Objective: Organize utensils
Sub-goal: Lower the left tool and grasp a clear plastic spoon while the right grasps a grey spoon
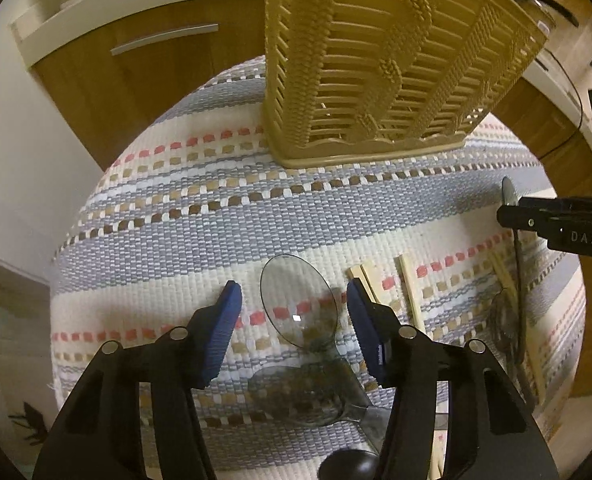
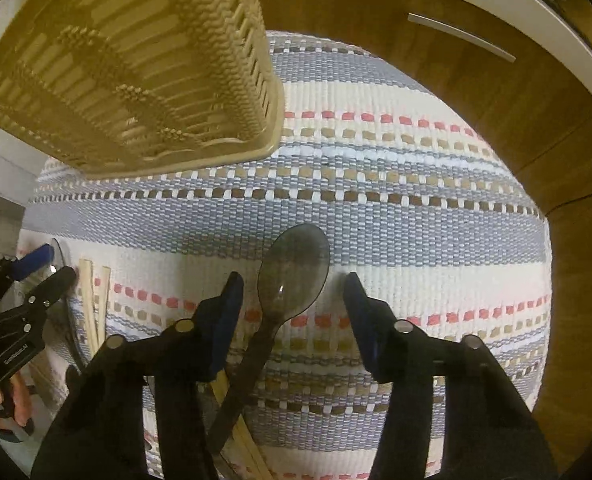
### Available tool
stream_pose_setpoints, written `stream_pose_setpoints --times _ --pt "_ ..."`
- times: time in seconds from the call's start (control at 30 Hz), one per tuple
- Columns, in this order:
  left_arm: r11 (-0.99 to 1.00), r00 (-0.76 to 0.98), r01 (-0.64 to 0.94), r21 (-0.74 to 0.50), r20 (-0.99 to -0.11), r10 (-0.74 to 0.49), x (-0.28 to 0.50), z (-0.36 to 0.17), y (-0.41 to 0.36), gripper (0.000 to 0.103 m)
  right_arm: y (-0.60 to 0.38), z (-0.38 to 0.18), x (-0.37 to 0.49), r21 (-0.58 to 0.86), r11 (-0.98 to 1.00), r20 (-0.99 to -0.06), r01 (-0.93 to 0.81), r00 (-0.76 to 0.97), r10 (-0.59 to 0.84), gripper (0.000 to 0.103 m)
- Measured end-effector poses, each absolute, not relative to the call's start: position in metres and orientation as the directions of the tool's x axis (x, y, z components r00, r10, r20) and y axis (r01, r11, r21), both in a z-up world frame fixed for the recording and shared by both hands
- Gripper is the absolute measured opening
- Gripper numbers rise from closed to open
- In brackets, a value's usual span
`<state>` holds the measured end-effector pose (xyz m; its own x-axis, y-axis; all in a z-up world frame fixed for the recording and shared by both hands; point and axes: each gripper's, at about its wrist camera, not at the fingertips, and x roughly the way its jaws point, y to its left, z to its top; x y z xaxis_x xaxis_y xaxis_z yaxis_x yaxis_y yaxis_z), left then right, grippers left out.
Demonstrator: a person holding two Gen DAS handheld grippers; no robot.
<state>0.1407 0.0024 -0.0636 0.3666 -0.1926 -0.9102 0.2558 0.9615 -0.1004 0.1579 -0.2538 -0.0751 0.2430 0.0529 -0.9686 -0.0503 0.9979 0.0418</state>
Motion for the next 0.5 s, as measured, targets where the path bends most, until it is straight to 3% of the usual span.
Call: stream_pose_setpoints --times 0.07,0.17,0.4,0.5 --pt "0.964 0.372 0.258 -0.063 -0.914 -0.159 0.140 -0.064 -0.003 0.045 -0.246 -0.077 0.159 -0.006 0.998 -0.969 -0.060 0.247 0.009 0.033" --pt "0.967 0.384 0.253 -0.027 -0.915 -0.126 0.140 -0.064 -0.007 0.037 -0.235 -0.077 0.160 -0.036 0.996 -0.968 -0.083 0.252 -0.014 0.032" --pt "0.962 0.429 0.249 -0.110 -0.878 -0.211 0.134 -0.058 -0.010 0.035 -0.223 -0.069 0.139 -0.053 0.989 -0.943 -0.139 0.334 -0.004 0.031" --pt "0.951 0.520 0.257 -0.171 -0.805 -0.285 0.126 -0.037 -0.007 0.034 -0.223 -0.053 0.122 -0.031 0.984 -0.913 -0.177 0.406 0.044 0.031"
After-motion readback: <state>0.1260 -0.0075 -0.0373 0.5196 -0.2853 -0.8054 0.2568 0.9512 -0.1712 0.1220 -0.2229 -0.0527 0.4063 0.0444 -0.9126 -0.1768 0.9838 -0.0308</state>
